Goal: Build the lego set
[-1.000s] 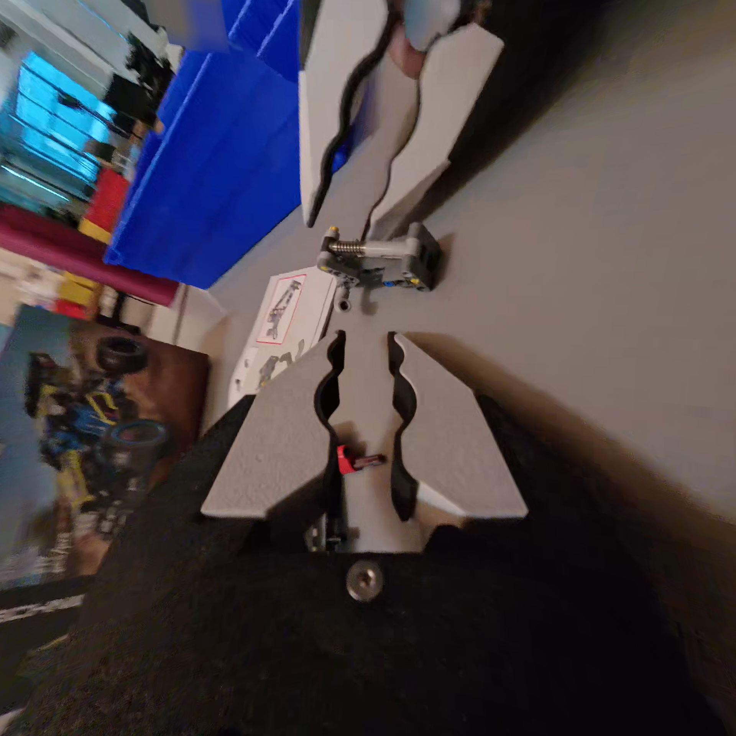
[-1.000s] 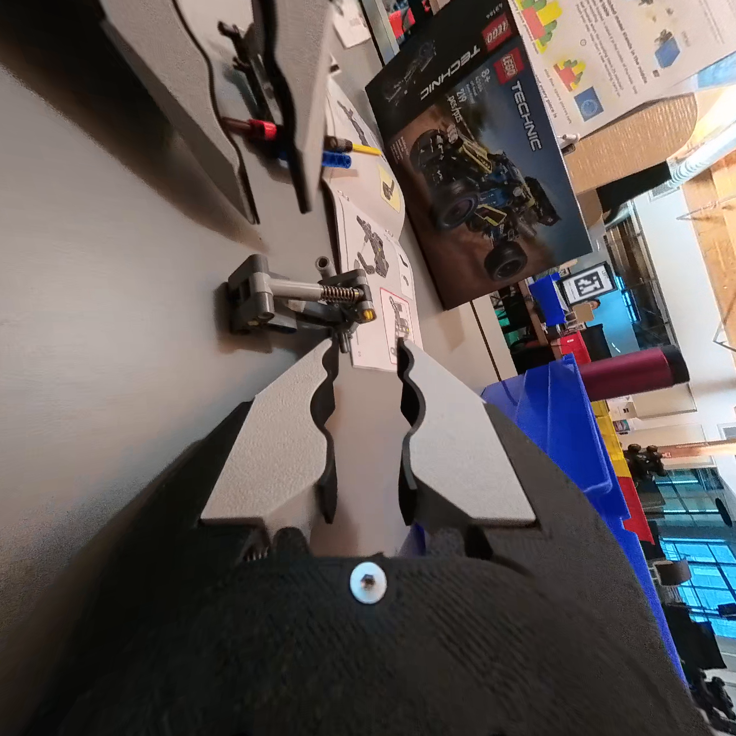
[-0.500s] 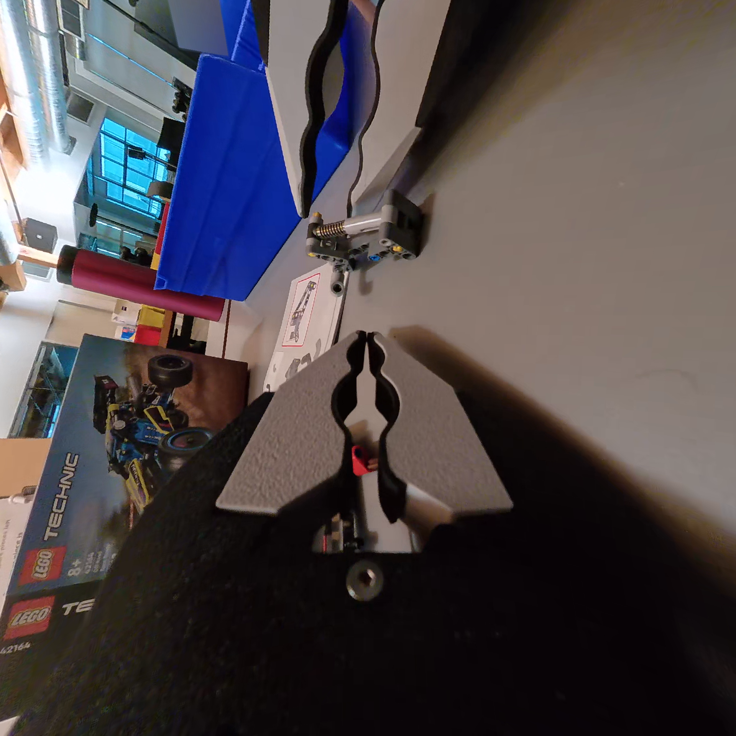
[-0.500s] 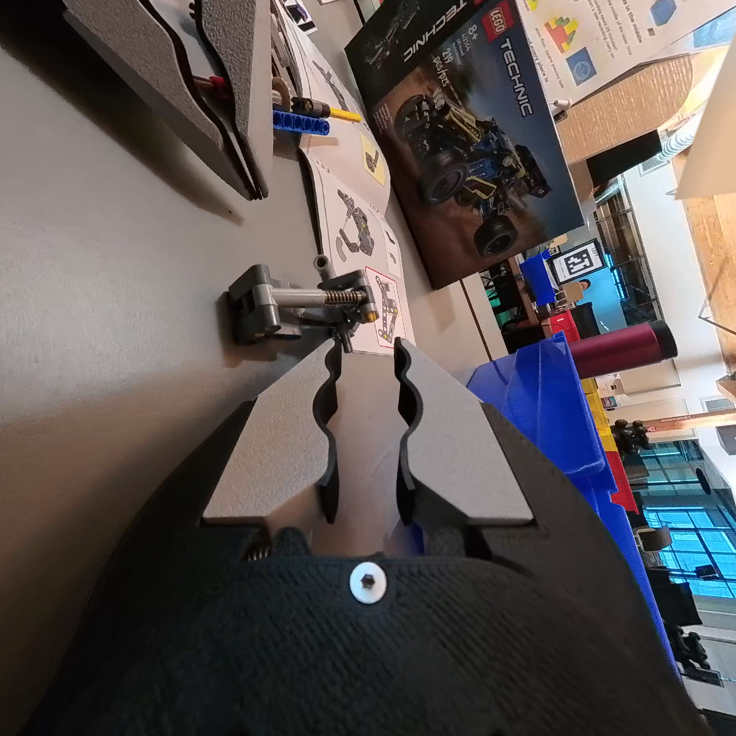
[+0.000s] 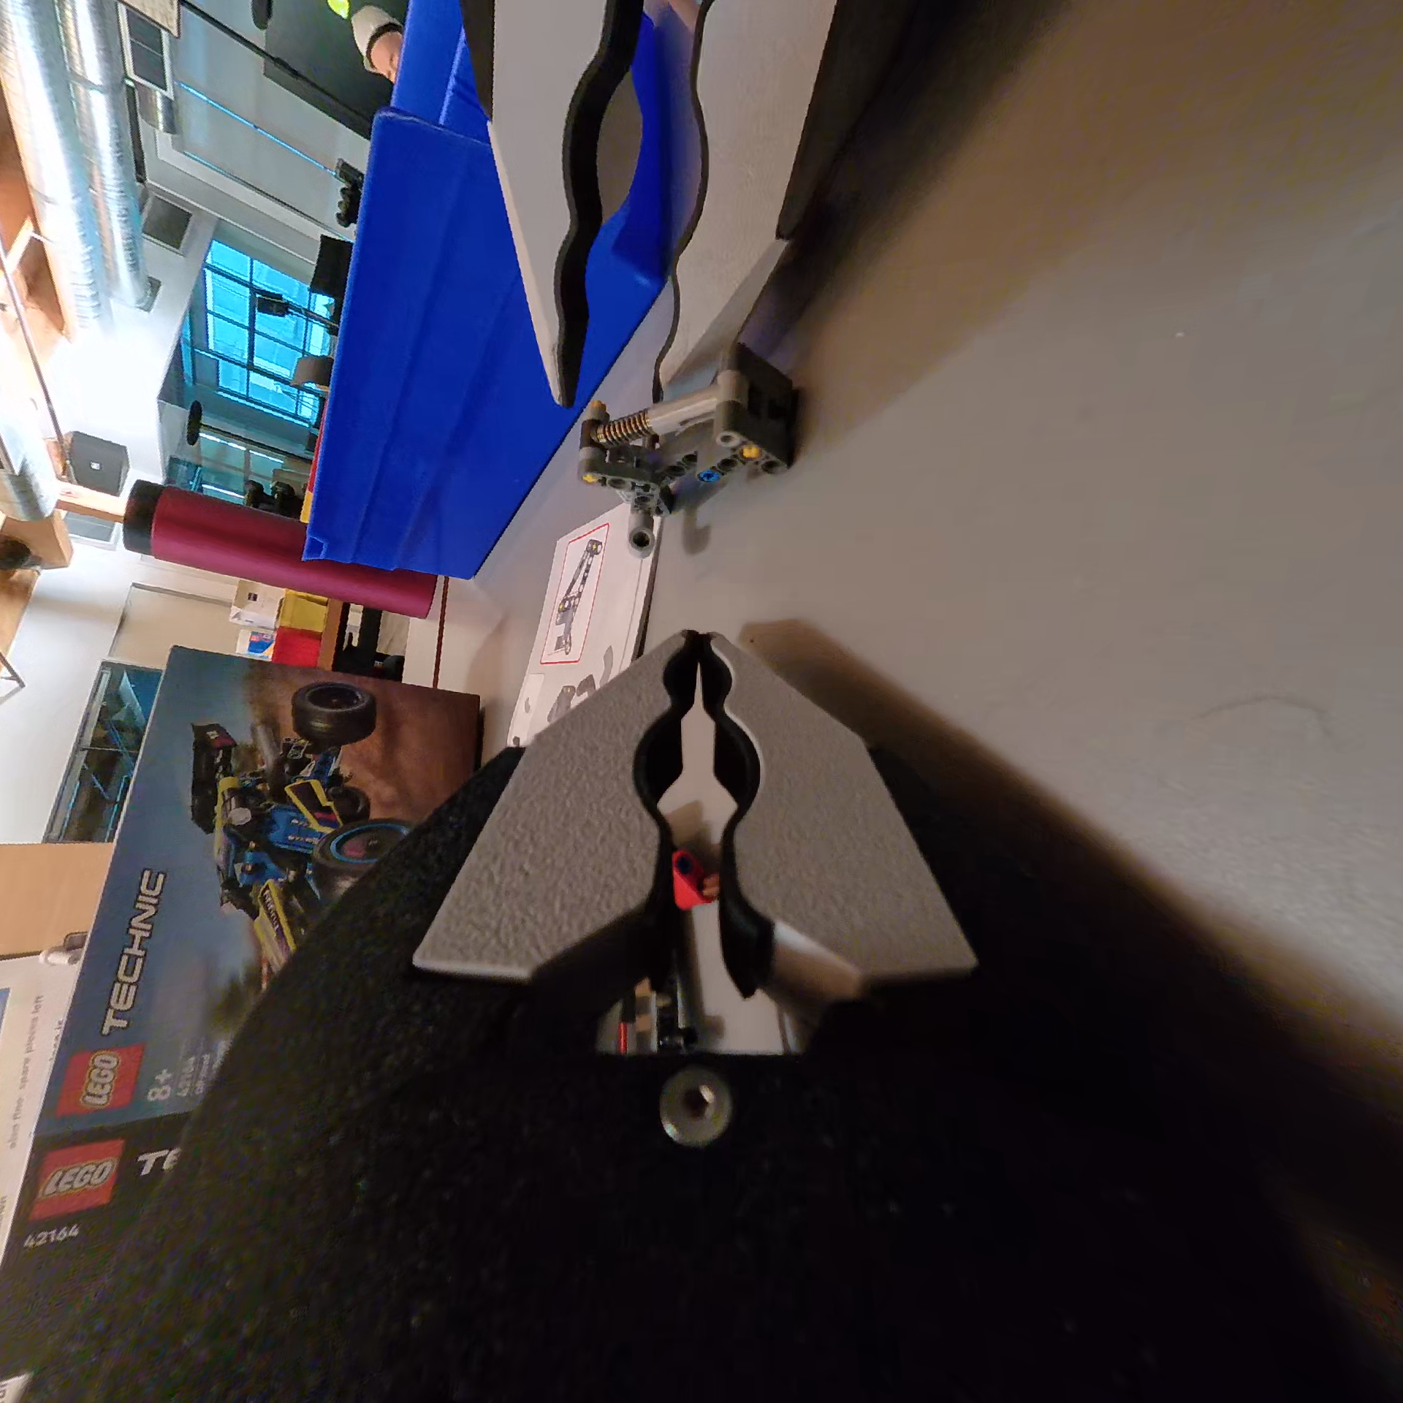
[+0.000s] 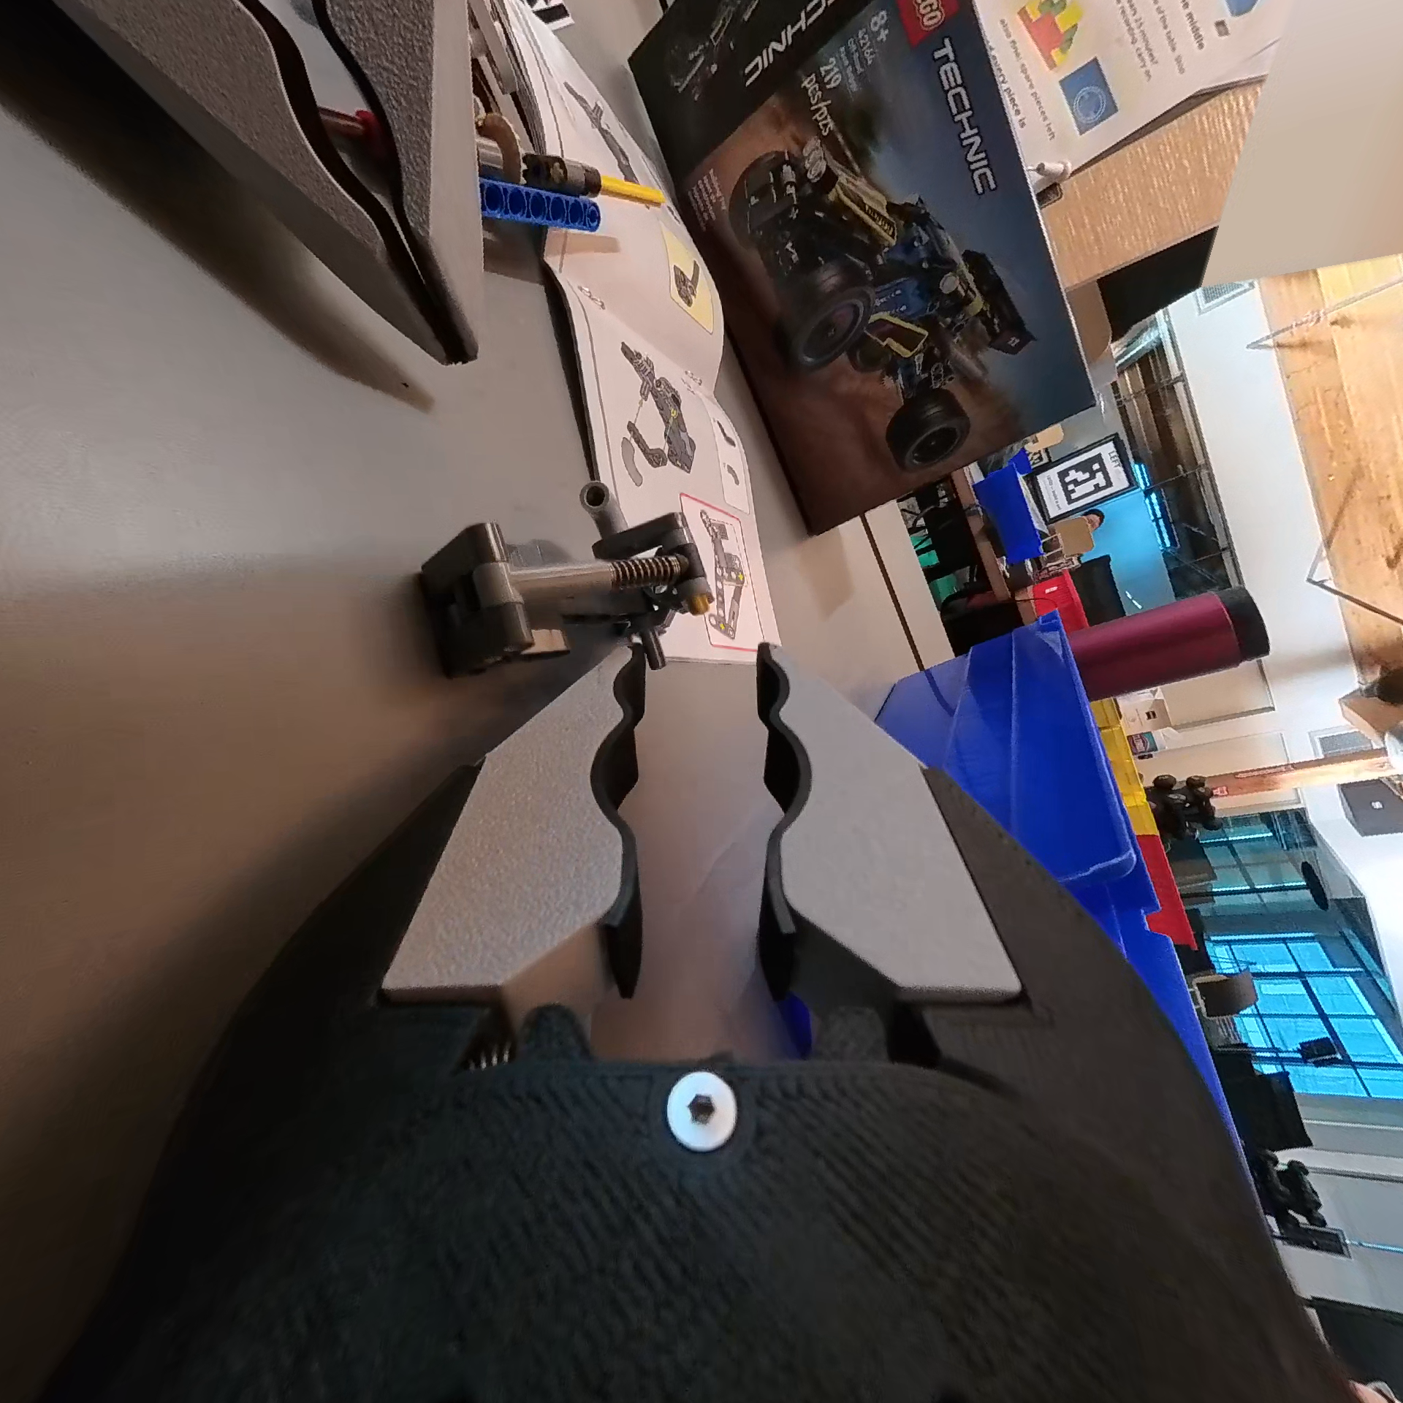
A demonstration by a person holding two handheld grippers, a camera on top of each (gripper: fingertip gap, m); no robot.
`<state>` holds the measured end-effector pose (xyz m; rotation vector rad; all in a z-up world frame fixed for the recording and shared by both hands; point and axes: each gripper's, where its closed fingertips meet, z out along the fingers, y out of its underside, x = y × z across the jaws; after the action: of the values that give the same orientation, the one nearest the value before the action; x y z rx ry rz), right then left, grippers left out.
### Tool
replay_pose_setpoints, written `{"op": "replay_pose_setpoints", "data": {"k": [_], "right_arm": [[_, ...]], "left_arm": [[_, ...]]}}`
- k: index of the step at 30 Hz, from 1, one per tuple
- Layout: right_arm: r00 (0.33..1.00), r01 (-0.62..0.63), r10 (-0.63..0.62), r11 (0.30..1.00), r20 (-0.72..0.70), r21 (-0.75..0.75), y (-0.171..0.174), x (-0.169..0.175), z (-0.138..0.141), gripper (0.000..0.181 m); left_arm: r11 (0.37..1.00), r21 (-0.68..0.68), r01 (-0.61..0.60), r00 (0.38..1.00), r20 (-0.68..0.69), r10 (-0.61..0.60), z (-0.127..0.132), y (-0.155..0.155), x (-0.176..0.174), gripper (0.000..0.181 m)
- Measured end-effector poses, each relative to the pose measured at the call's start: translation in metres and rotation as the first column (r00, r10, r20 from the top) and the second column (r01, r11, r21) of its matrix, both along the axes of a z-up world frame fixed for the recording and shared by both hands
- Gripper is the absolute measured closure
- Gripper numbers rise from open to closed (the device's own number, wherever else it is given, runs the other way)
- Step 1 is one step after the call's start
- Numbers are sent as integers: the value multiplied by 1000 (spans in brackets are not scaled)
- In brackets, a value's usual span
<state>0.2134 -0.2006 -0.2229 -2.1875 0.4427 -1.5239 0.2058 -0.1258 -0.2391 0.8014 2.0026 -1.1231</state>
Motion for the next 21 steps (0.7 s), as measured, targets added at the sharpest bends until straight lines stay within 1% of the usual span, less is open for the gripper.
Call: {"op": "replay_pose_setpoints", "data": {"k": [16,19,21], "right_arm": [[998,54,-54,998,7,8,-14,-3,2,152],[999,45,-45,998,3,46,-14,-3,5,149],[999,-8,12,993,-31,115,-8,-9,8,145]], "left_arm": [[1000,2,-1,1000,26,1,-1,-5,-1,181],[1000,10,2,999,50,-3,-2,-6,-3,181],[1000,11,6,997,74,-7,-1,-6,-4,181]]}}
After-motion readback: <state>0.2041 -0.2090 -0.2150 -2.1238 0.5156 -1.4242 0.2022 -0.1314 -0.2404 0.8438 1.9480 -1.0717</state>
